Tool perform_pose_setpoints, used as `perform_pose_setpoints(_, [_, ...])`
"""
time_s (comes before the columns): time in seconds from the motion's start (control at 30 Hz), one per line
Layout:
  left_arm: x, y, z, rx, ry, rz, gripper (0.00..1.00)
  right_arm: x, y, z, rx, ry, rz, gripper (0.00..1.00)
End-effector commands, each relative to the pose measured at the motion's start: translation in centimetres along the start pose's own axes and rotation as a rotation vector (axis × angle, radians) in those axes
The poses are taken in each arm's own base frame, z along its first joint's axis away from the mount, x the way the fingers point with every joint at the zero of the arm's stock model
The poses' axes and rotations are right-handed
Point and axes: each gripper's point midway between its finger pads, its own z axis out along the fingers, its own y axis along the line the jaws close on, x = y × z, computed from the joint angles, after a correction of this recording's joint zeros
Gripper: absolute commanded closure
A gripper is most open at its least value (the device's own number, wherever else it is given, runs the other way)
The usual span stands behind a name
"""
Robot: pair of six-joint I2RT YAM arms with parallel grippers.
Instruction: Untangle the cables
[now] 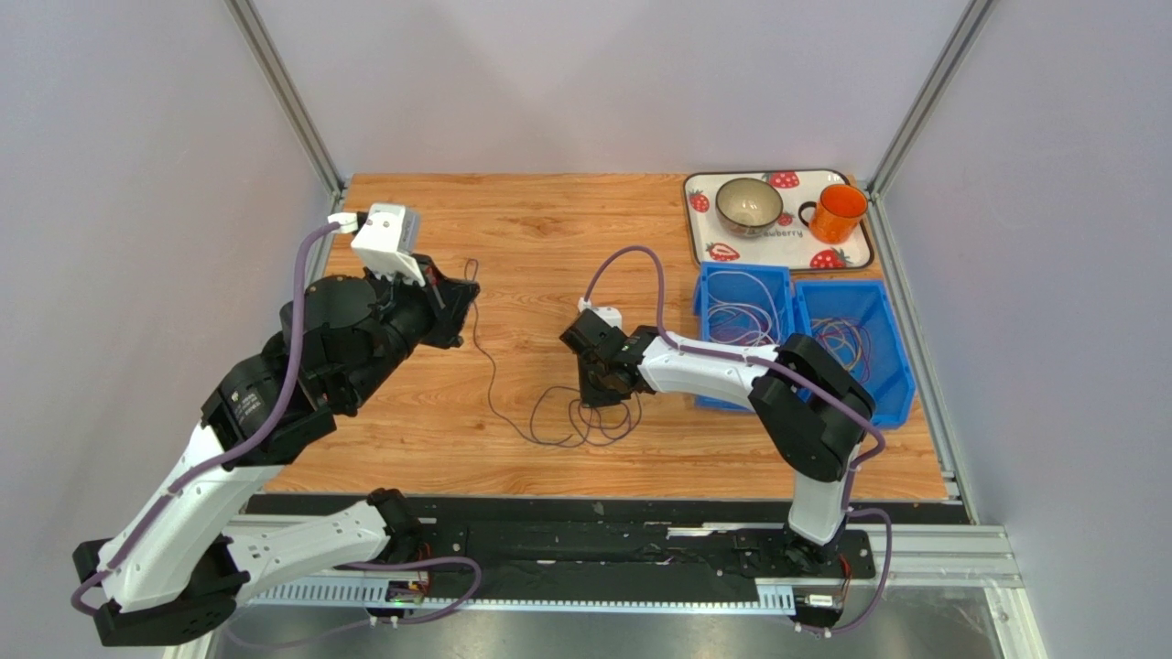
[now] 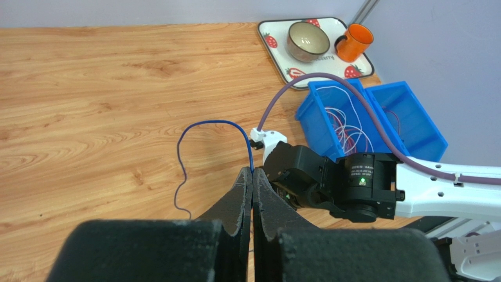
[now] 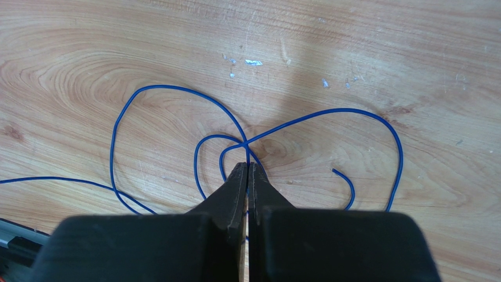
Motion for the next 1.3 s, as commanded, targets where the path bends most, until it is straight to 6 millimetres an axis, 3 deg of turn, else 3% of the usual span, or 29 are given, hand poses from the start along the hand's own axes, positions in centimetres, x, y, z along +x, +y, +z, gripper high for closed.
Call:
perform_pose_setpoints(0.0, [-0.4,-0.1,-0.1,0.007,-0.019,-0.019,1.00,-1.3,1.0,-0.5,-0.020,-0.038,0.001,1.00])
perform_pose_setpoints(0.07, [-0.4,-0.1,-0.2,0.009,-0.020,-0.022,1.00,-1.7,0.8,-1.2,-0.010,-0.051,-0.001,1.00])
perform_pose_setpoints(0.3, [0.2,-0.7,0.3,0.032,-0.008,-0.041,1.00,-2.8,-4.3,-5.5,0.253,-0.098,-0.040,1.00])
perform_pose_setpoints(0.53, [1.5,-1.7,1.4,0.068,0.023,-0.058,1.00,-3.7,-6.3,-11.0,0.308,-0.160,-0.024,1.00])
perform_pose_setpoints(0.73, [1.2,0.4,0.2,-0.010,0.015,-0.027,1.00,-6.1,-9.2,-16.7,0.376,-0.273,0.010,1.00])
perform_pose_setpoints(0.87, [1.8,2.1,-0.7,-0.072,0.022,-0.024,1.00,-8.1,-9.1,-20.8,0.349,-0.361,0.009,1.00])
perform_pose_setpoints(0.97, [3.0,2.4,-0.7,-0.078,0.048,-0.035,1.00,-10.1,-7.6,-24.6,0.263,-0.437,0.008,1.00])
perform_pose_setpoints(1.03, [3.8,2.2,-0.5,-0.064,0.068,-0.042,1.00,-11.3,-6.2,-27.3,0.169,-0.492,0.016,1.00])
perform_pose_setpoints(1.13, [4.4,2.0,-0.3,-0.052,0.081,-0.057,1.00,-12.2,-4.8,-29.7,0.063,-0.561,0.002,1.00])
perform_pose_setpoints(1.17, [4.5,1.9,-0.3,-0.053,0.083,-0.061,1.00,-12.9,-4.0,-31.5,-0.009,-0.622,0.013,1.00])
perform_pose_setpoints(1.23, [4.8,1.9,-0.1,-0.051,0.089,-0.061,1.00,-12.4,-3.0,-31.9,-0.109,-0.640,-0.023,1.00])
perform_pose_setpoints(1.27, [4.7,1.8,0.0,-0.048,0.085,-0.065,1.00,-12.5,-1.1,-34.6,-0.267,-0.716,-0.045,1.00])
